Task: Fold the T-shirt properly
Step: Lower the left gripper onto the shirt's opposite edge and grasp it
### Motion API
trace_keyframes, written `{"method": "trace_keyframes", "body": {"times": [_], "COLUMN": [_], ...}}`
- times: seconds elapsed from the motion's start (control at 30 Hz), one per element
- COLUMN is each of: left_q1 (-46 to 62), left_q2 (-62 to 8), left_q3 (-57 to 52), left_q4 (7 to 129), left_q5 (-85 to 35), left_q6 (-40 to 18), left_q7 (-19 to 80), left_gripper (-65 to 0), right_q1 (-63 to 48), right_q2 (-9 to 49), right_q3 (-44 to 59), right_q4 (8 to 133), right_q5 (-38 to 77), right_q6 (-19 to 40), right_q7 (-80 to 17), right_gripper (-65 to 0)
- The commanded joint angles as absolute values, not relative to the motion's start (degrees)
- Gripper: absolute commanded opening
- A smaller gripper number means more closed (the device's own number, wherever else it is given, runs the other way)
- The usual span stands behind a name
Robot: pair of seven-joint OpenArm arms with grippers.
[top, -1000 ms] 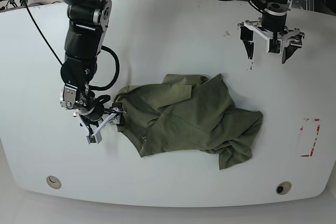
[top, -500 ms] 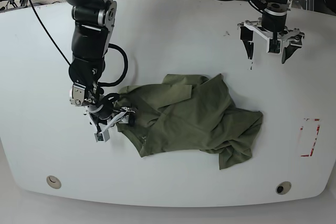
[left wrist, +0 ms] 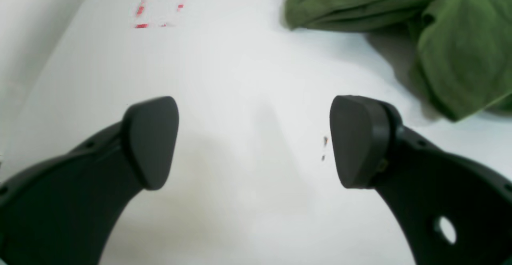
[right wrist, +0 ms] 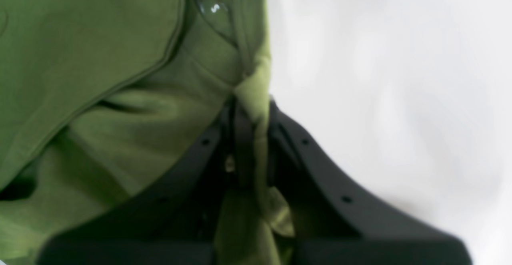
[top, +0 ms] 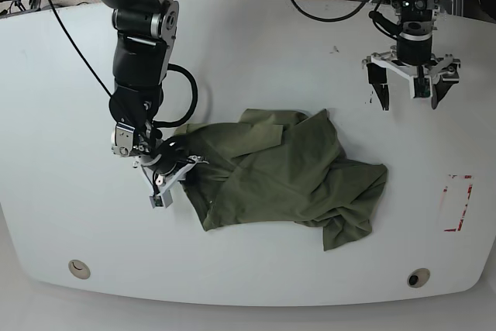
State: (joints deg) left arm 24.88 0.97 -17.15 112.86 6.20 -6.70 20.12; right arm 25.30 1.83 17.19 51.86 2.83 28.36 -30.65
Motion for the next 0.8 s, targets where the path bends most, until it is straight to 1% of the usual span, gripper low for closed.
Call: {"method": "trace_keyframes", "body": {"times": [0.0,0.07,0.13,0.2,0.27,0.4,0.5,0.6,0.77], "left_q1": [23.1,21.5,19.4,17.8,16.3,12.8,9.5,5.6,-0.7], "left_q2": [0.9,0.9,0.9,1.0,1.0,1.1,1.2,1.2,3.2], "left_q3": [-17.4,-17.4,-17.4,-17.4,-17.3,-17.3,-17.3,-17.3,-17.2], "left_q4": [113.9,113.9,113.9,113.9,113.7,110.9,106.6,101.5,92.8], "left_q5": [6.0,6.0,6.0,6.0,6.0,6.0,6.0,6.0,5.9], "left_q6": [-6.2,-6.2,-6.2,-6.2,-6.2,-6.2,-6.2,-6.2,-6.3], "left_q7": [22.2,24.1,25.5,25.8,25.8,25.8,25.8,25.8,25.8], "left_gripper": [-8.8,-8.8,-8.8,-8.8,-8.8,-8.9,-8.9,-8.9,-8.9], "right_q1": [26.2,23.8,20.8,17.7,13.3,6.7,2.5,-0.7,-4.1], "right_q2": [2.3,2.3,2.4,2.2,2.1,1.9,1.9,1.9,2.1], "right_q3": [17.1,17.1,17.2,17.2,17.2,17.2,17.2,17.2,17.2], "right_q4": [56.0,61.1,69.1,75.6,84.8,95.5,100.9,104.4,107.0], "right_q5": [3.3,3.4,3.3,3.5,3.7,3.8,3.8,3.8,3.7], "right_q6": [28.8,30.2,31.6,32.3,32.4,34.3,35.9,36.3,36.3], "right_q7": [-30.9,-33.9,-38.1,-41.2,-45.1,-48.7,-50.1,-50.2,-50.2], "right_gripper": [-65.0,-65.0,-65.0,-65.0,-65.0,-65.0,-65.0,-65.0,-65.0]}}
